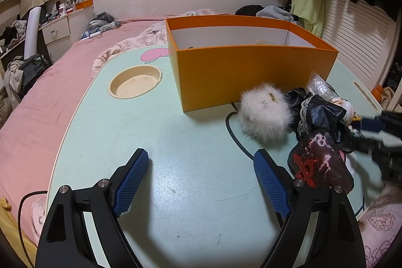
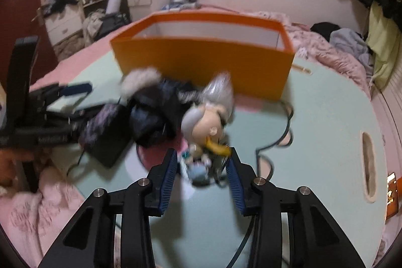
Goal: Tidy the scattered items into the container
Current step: 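Lift the figurine keychain with its bead bracelet using the right gripper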
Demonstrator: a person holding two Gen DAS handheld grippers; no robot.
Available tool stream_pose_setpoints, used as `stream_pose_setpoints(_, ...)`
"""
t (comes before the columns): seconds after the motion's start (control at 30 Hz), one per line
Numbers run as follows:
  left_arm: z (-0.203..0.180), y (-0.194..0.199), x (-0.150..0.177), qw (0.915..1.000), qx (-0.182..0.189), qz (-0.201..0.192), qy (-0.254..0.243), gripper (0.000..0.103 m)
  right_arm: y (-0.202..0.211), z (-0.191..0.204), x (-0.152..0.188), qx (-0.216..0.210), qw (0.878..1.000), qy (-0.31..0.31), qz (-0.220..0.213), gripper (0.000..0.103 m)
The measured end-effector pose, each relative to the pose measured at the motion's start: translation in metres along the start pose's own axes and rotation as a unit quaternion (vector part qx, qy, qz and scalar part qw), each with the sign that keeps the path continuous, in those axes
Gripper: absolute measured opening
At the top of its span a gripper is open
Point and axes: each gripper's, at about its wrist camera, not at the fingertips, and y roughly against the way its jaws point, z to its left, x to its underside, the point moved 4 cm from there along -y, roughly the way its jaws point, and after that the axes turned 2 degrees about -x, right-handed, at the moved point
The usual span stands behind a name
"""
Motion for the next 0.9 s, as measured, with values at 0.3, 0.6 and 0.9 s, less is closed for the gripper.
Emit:
stream_pose_setpoints(0.3, -0.001, 0.0, 0.0, 1.0, 0.0, 0.0, 0.0, 0.086, 0.019, -0.031, 0.013, 0.005, 0.997, -0.072, -0.028, 0.019)
stream_pose_setpoints(0.6, -0.001, 0.0, 0.0, 1.0, 0.0, 0.0, 0.0, 0.086, 0.04, -0.023, 0.005, 0.061, 0.995, -0.034, -0.077, 0.031)
stream_pose_setpoints(0.9, -0.001, 0.0, 0.001, 1.0, 0.001, -0.001, 0.0, 0.086, 0.004, -0.014, -0.02, 0.042, 0.998, 0.007, -0.04, 0.054)
